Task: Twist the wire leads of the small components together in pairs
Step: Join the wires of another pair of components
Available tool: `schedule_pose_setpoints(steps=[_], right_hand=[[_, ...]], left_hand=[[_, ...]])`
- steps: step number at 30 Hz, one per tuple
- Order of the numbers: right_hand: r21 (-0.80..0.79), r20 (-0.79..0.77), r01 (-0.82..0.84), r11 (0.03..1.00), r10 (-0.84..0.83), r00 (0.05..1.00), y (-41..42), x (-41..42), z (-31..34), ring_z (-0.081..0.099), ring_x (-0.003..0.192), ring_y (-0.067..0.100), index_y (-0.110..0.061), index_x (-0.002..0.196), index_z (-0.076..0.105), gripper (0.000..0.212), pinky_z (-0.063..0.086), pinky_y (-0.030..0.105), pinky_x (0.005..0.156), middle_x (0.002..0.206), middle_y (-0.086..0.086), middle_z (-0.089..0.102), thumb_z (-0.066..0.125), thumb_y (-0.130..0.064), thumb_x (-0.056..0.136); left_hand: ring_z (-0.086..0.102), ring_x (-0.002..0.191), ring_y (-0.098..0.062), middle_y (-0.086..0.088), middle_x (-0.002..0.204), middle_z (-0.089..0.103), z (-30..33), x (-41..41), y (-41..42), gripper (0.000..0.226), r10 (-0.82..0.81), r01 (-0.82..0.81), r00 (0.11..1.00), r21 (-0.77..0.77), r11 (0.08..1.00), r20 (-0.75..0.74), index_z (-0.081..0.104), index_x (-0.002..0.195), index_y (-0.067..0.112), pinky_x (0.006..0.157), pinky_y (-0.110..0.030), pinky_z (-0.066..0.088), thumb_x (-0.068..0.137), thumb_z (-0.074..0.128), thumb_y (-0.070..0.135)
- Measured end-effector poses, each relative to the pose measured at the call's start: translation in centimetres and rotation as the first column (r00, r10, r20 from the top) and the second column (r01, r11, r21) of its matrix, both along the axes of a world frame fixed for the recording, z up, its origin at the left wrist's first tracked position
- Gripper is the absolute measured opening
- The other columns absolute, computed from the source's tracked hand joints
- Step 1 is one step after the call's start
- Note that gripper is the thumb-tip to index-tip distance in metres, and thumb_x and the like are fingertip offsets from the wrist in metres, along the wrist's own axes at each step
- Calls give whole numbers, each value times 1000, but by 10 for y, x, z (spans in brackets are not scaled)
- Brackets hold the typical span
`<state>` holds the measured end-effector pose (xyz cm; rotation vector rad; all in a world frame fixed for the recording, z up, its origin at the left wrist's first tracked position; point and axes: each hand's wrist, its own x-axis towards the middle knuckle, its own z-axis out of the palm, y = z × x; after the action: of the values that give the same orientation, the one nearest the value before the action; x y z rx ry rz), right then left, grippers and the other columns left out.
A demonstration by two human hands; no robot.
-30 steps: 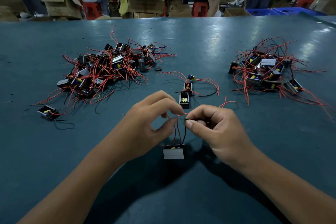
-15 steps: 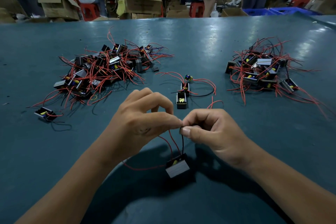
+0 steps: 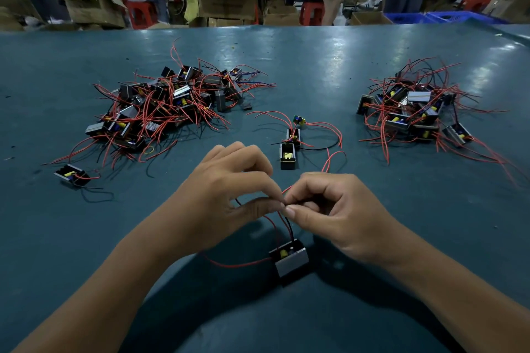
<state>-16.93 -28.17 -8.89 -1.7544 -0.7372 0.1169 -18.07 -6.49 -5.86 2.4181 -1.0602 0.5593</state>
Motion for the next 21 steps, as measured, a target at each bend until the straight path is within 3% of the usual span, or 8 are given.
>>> schedule_pose_setpoints(steps=[4,6,9,11,13,16,18,21], right_hand=[[-64,301,138,988,-113,947,3,-3,1,43,56,7,-18,83,71,4,38,25,54,63,-9,48,70,-14,84],[-60,356,195,979,-162,920,5,-4,1,45,58,6,-23,83,69,9,38,21,58,65,-13,47,70,-14,84],[-107,373,253,961,-197,907,6,-5,-2,48,62,5,-24,83,68,8,36,27,66,67,-13,50,68,-17,84],[-108,351,258,960,-206,913,6,-4,-1,48,61,5,-19,84,71,3,37,24,65,67,-10,51,68,-17,84],[-64,295,243,968,-215,931,5,-3,1,46,59,4,-19,82,71,4,38,18,61,65,-10,52,68,-17,83],[14,119,194,981,-194,974,4,-2,1,40,57,2,-25,77,67,8,36,16,56,61,-13,46,69,-20,82],[61,33,159,985,-161,986,4,0,2,38,57,4,-23,76,67,7,35,16,55,59,-9,42,69,-19,82],[103,-40,99,990,-95,995,3,0,3,37,58,7,-20,77,68,5,34,16,55,61,-6,41,69,-17,81]], left_hand=[[52,83,-11,11,85,54,-4,-4,-5,15,21,-91,945,-200,976,-327,68,80,25,79,-32,38,91,66,35],[52,72,-11,7,76,57,-5,-5,-12,16,-5,-182,871,-332,925,-492,69,73,21,72,-26,39,85,67,31],[36,64,-36,-10,66,48,-8,-4,-19,22,-39,-411,670,-415,812,-742,72,70,15,62,-47,33,76,67,36],[30,68,-37,-9,68,43,-10,-5,-21,24,-78,-476,571,-406,780,-818,74,72,14,67,-49,27,74,69,38],[37,66,-22,-7,68,49,-9,-4,-17,24,-96,-446,609,-440,779,-787,76,73,18,68,-35,30,77,70,41],[54,73,-6,7,80,63,-2,0,-7,5,-9,-256,843,-415,873,-538,76,82,28,71,-15,37,82,72,30],[57,85,-15,9,89,61,-1,1,-1,9,26,-149,935,-324,934,-355,76,90,32,81,-23,38,82,76,29],[55,86,-13,13,87,58,-2,2,-1,9,53,-91,985,-231,969,-166,78,90,33,83,-30,32,81,76,35]])
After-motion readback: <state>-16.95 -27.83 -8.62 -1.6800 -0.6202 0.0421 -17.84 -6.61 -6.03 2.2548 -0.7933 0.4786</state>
